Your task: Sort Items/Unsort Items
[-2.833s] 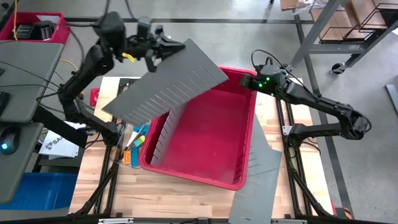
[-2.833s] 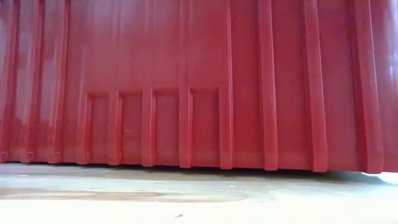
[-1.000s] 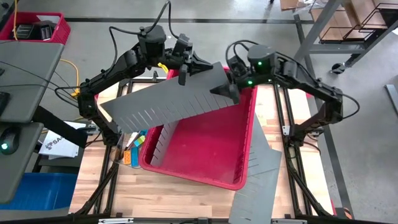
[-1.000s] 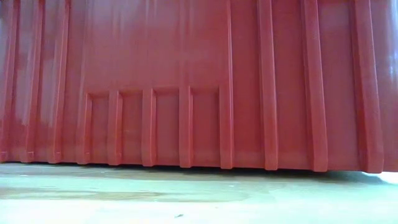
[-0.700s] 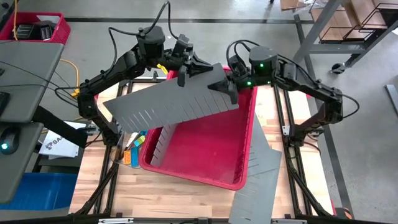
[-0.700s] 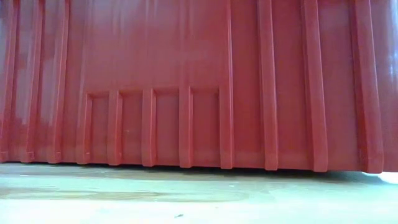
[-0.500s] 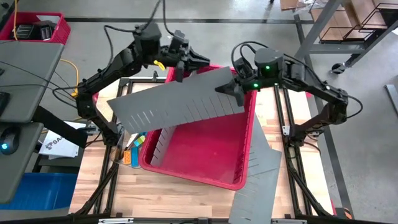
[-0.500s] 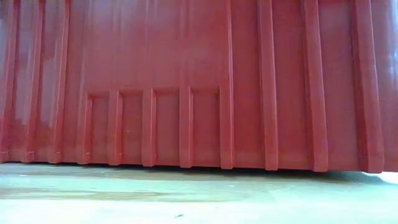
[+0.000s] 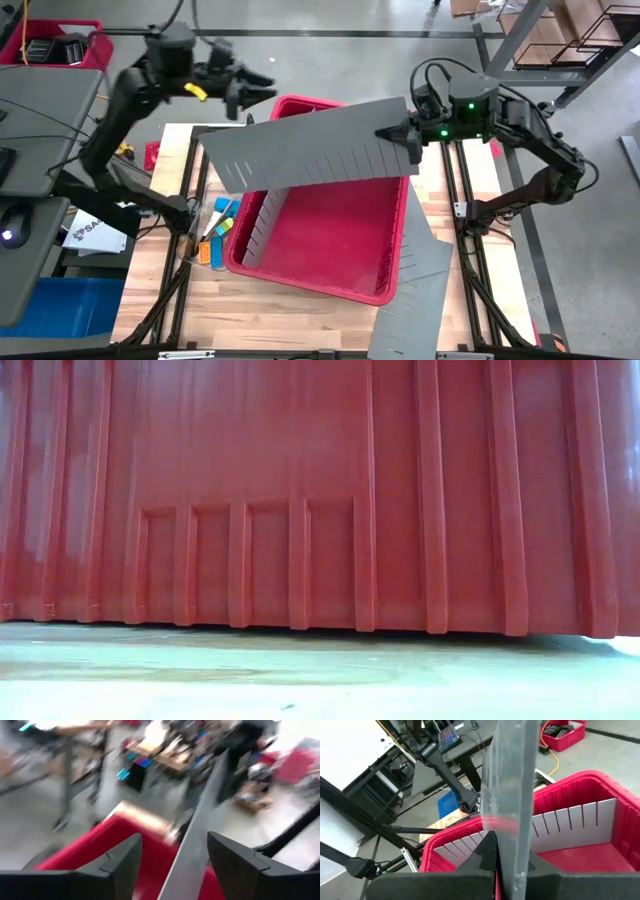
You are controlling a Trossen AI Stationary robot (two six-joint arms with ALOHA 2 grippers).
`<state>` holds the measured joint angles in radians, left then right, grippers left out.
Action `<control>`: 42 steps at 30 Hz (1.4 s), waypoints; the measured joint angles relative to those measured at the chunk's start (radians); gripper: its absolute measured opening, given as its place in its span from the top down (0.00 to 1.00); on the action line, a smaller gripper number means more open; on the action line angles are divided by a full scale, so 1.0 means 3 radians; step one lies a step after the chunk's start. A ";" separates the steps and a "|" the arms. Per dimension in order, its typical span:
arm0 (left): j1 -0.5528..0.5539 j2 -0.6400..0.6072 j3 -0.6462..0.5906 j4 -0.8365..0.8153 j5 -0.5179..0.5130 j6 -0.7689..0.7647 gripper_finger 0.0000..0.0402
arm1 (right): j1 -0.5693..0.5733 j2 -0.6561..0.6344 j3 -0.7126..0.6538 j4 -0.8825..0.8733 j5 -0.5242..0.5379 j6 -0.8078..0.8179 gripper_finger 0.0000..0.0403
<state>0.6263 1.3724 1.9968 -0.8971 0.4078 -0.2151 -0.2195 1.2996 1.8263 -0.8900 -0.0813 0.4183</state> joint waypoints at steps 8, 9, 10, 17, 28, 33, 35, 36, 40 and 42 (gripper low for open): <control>0.0248 -0.0535 -0.0740 -0.0884 -0.0441 -0.0156 0.42 | -0.0001 0.0000 -0.0001 -0.0002 0.0000 -0.0034 1.00; 0.0276 -0.0612 -0.0889 -0.0874 -0.0523 -0.0232 0.42 | -0.0001 0.0000 -0.0001 -0.0003 -0.0001 -0.0032 1.00; 0.0305 -0.0685 -0.1030 -0.0871 -0.0596 -0.0301 0.42 | -0.0001 0.0000 -0.0001 -0.0003 -0.0002 -0.0027 1.00; 0.0537 -0.1169 -0.1704 -0.0898 -0.0914 -0.0601 0.42 | -0.0001 0.0000 -0.0001 -0.0003 -0.0097 -0.0024 1.00; 0.0840 -0.1759 -0.1727 -0.1699 -0.0572 -0.0837 0.42 | -0.0009 0.0000 -0.0001 -0.0005 -0.0303 -0.0130 1.00; 0.0838 -0.1914 -0.1614 -0.1990 -0.0188 -0.0798 0.42 | -0.0058 -0.0004 -0.0001 -0.0043 -0.0398 -0.0193 1.00; 0.0835 -0.1952 -0.1512 -0.2057 -0.0171 -0.0769 0.42 | -0.0092 -0.0004 -0.0001 -0.0044 -0.0481 -0.0200 1.00; 0.0835 -0.1969 -0.1452 -0.2046 -0.0160 -0.0770 0.42 | -0.0099 -0.0004 -0.0001 -0.0044 -0.0511 -0.0192 1.00; 0.0835 -0.1997 -0.1168 -0.2023 -0.0094 -0.0728 0.42 | -0.0099 -0.0004 -0.0001 -0.0043 -0.0559 -0.0210 1.00; 0.0835 -0.1998 -0.1052 -0.2112 -0.0088 -0.0611 0.42 | -0.0098 -0.0005 -0.0001 -0.0040 -0.0634 -0.0227 1.00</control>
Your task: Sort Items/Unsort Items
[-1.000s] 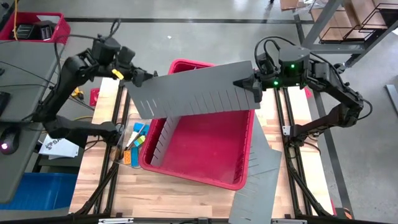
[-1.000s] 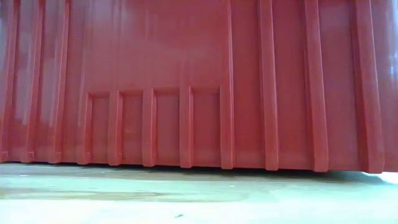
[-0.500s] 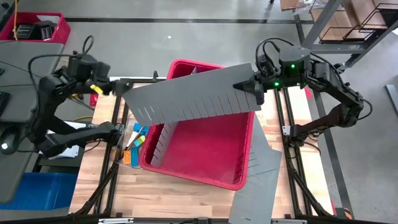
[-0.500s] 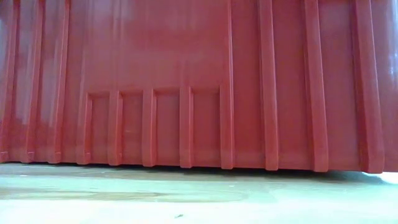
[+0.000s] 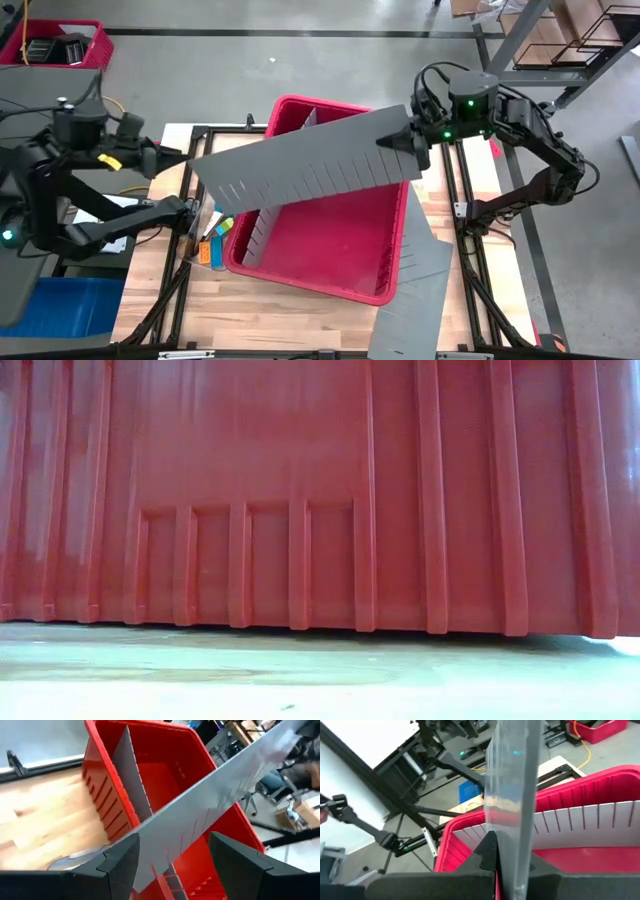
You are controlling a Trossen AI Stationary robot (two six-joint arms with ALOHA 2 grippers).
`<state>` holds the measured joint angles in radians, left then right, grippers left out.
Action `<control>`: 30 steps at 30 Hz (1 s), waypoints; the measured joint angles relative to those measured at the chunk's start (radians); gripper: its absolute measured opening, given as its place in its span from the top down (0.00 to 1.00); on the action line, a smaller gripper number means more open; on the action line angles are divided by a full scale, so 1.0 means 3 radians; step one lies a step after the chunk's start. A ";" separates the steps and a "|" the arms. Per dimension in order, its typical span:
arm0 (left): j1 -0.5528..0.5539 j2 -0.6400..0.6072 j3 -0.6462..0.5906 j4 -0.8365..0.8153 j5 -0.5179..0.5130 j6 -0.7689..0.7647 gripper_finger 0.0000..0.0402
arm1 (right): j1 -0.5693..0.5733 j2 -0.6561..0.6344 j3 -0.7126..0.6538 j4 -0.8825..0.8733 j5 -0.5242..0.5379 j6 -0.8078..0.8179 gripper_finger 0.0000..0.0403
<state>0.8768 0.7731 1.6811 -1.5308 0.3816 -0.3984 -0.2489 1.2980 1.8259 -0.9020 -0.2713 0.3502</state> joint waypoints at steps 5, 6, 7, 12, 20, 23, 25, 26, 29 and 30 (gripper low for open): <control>0.0000 -0.0035 -0.0066 -0.0130 0.0294 0.0277 0.42 | 0.0000 0.0000 0.0000 0.0000 -0.0081 -0.0053 1.00; -0.0001 -0.0034 -0.0066 -0.0144 0.0349 0.0353 0.42 | 0.0000 0.0000 0.0000 0.0000 -0.0087 -0.0049 1.00; -0.0005 -0.0027 -0.0066 -0.0129 0.0368 0.0441 0.42 | -0.0001 0.0000 0.0000 0.0000 -0.0097 -0.0045 1.00; -0.0119 -0.0033 -0.0065 -0.0135 0.0195 0.0918 0.42 | 0.0000 0.0000 -0.0001 0.0000 -0.0141 -0.0034 1.00; -0.0188 -0.0026 -0.0067 -0.0134 -0.0828 0.1446 0.42 | 0.0000 0.0000 -0.0001 0.0000 -0.0157 0.0031 1.00; -0.0225 -0.0033 -0.0207 -0.0129 -0.0626 0.1509 0.42 | 0.0000 0.0000 -0.0001 0.0000 -0.0155 0.0029 1.00; -0.0260 -0.0048 -0.0434 -0.0134 -0.0437 0.1509 0.42 | 0.0000 0.0000 -0.0001 0.0000 -0.0155 0.0028 1.00; -0.0281 -0.0062 -0.0553 -0.0136 -0.0376 0.1512 0.42 | 0.0000 0.0000 -0.0001 0.0000 -0.0155 0.0036 1.00; -0.0322 -0.0075 -0.0817 -0.0141 -0.0385 0.1546 0.42 | 0.0000 0.0000 -0.0001 0.0000 -0.0155 0.0090 1.00; -0.0333 -0.0089 -0.0873 -0.0138 -0.0420 0.1577 0.42 | 0.0000 0.0000 -0.0001 0.0000 -0.0155 0.0113 1.00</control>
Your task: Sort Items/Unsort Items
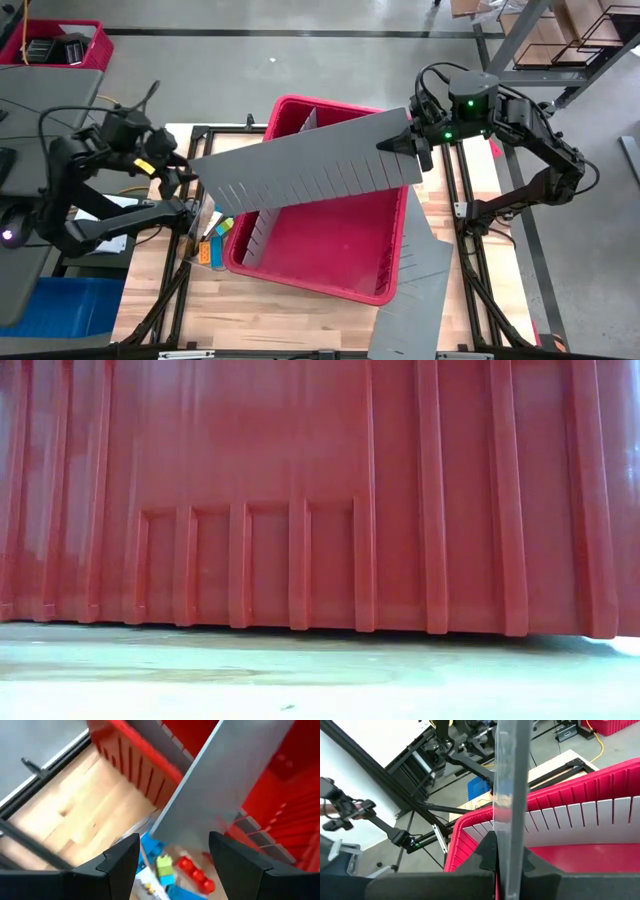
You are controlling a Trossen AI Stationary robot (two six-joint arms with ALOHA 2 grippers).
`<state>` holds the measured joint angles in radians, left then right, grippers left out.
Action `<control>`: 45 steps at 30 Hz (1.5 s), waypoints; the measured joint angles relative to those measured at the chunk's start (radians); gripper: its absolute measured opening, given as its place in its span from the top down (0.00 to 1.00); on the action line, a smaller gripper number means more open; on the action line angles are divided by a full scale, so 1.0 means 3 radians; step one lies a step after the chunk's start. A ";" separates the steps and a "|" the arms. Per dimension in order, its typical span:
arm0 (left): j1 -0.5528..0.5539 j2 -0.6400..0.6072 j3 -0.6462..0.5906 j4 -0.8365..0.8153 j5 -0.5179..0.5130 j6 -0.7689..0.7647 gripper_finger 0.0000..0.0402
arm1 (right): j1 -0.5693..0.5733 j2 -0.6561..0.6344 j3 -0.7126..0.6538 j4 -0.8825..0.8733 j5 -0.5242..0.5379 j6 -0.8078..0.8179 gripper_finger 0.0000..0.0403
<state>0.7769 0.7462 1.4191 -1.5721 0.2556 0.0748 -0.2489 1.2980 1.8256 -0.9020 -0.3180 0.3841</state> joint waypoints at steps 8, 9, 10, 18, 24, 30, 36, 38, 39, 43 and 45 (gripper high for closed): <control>-0.0019 -0.0114 -0.0283 0.0006 0.0040 0.0178 0.42 | 0.0000 0.0000 0.0000 0.0000 -0.0001 -0.0045 1.00; -0.0019 -0.0123 -0.0334 0.0027 0.0094 0.0170 0.42 | 0.0000 0.0000 0.0000 0.0000 0.0000 -0.0069 1.00; -0.0019 -0.0132 -0.0393 0.0069 0.0167 0.0161 0.42 | 0.0000 0.0000 0.0000 0.0000 0.0000 -0.0086 1.00; -0.0019 -0.0169 -0.0718 0.0784 0.0677 -0.0148 0.42 | 0.0000 0.0000 -0.0001 0.0003 0.0000 -0.0071 1.00; -0.0019 -0.0171 -0.0718 0.0825 0.1050 -0.0234 0.60 | 0.0004 0.0000 -0.0003 0.0103 0.0088 -0.0161 1.00; -0.0022 -0.0169 -0.0720 0.1622 0.1145 -0.0655 0.96 | 0.0011 -0.0034 0.0131 0.0451 0.0089 -0.0138 1.00; -0.0019 0.0120 -0.0645 0.2646 0.0943 -0.0729 0.99 | 0.0314 -0.0059 0.0389 0.0194 0.0329 0.0007 1.00; -0.0016 0.0334 -0.0642 0.2955 0.0936 -0.0644 0.99 | 0.0465 -0.0069 0.0397 0.0140 0.0431 0.0086 1.00; -0.0015 0.0456 -0.0641 0.3092 0.0916 -0.0600 0.99 | 0.0554 -0.0071 0.0397 0.0117 0.0510 0.0126 1.00; -0.0025 0.1010 -0.0639 0.3882 0.0898 -0.0561 0.99 | 0.0916 -0.0062 0.0388 0.0045 0.0745 0.0269 1.00; -0.0029 0.1306 -0.0538 0.4211 0.0948 -0.0532 0.99 | 0.1112 -0.0060 0.0381 0.0010 0.0946 0.0388 1.00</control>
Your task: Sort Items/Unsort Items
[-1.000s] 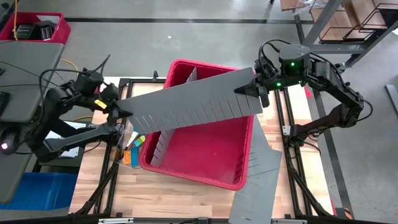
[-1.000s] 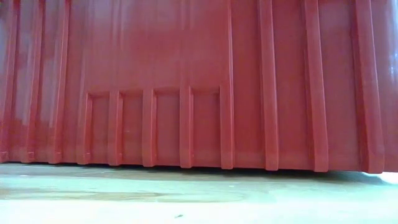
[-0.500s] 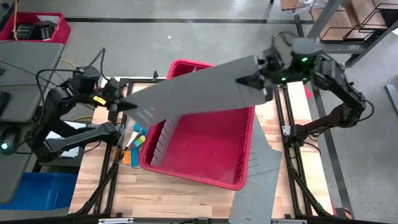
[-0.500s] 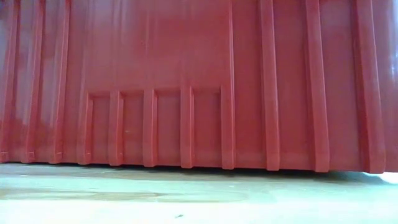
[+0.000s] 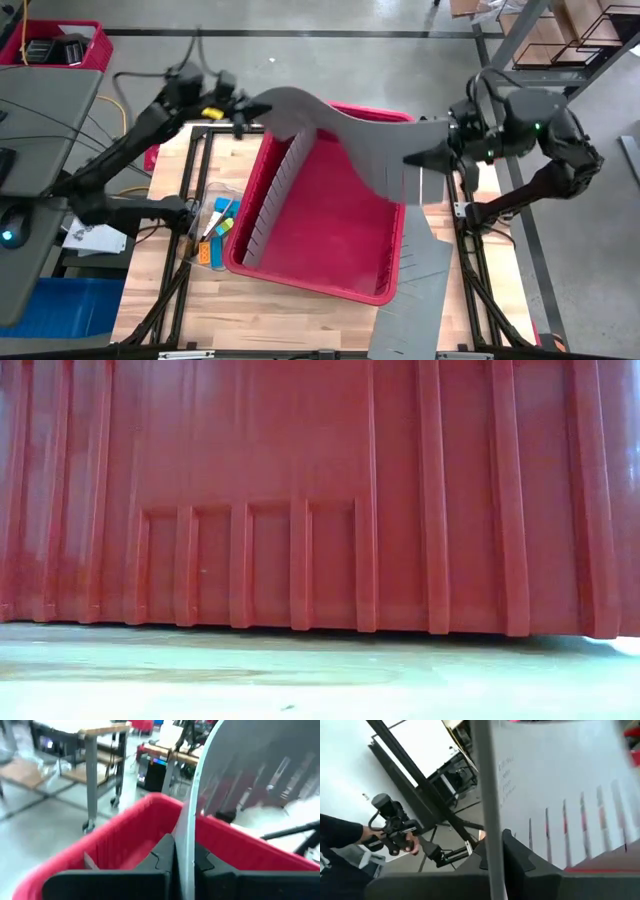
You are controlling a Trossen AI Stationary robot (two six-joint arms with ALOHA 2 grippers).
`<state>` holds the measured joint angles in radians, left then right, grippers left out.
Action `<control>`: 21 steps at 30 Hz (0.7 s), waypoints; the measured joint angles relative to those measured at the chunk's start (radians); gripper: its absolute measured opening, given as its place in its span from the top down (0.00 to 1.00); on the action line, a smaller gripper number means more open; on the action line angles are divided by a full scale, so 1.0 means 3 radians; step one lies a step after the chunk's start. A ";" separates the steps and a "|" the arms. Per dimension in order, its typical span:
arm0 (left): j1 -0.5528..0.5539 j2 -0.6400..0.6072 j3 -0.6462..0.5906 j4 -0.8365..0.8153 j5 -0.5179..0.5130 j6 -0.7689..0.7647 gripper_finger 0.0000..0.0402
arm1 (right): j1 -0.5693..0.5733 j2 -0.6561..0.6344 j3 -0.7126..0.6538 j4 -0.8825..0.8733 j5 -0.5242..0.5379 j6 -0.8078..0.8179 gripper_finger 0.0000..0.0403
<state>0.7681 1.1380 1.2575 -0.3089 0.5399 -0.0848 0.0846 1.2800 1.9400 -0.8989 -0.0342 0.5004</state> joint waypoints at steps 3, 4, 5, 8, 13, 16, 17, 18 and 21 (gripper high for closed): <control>-0.0023 0.0466 0.0345 0.0228 0.0070 0.0133 0.99 | 0.0333 0.0018 -0.0006 -0.0092 0.0423 0.0183 1.00; -0.0037 0.0615 0.0495 0.0213 0.0084 0.0217 0.99 | 0.0444 0.0037 -0.0006 -0.0162 0.0574 0.0263 1.00; -0.0053 0.0765 0.0650 0.0185 0.0091 0.0306 0.99 | 0.0553 0.0058 -0.0009 -0.0223 0.0728 0.0340 1.00; -0.0099 0.1185 0.1123 0.0127 0.0144 0.0549 0.99 | 0.0836 0.0173 -0.0010 -0.0377 0.1134 0.0550 1.00; -0.0173 0.1801 0.1842 0.0037 0.0324 0.0863 0.99 | 0.1201 0.0465 -0.0022 -0.0364 0.1704 0.0824 1.00; -0.0236 0.2137 0.2222 -0.0054 0.0496 0.1022 0.99 | 0.1365 0.0637 -0.0023 -0.0356 0.1958 0.1081 1.00; -0.0260 0.2238 0.2345 -0.0106 0.0519 0.1091 0.98 | 0.1415 0.0695 -0.0023 -0.0354 0.2041 0.1178 1.00; -0.0289 0.2334 0.2471 -0.0155 0.0536 0.1186 0.98 | 0.1458 0.0755 -0.0023 -0.0341 0.2112 0.1266 1.00; -0.0370 0.2575 0.2790 -0.0350 0.0576 0.1489 0.98 | 0.1567 0.0955 -0.0023 -0.0245 0.2259 0.1525 1.00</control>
<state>0.6570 1.9104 2.0946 -0.4139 0.7127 0.3619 0.5547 1.5665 1.9331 -0.9724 0.6436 0.9580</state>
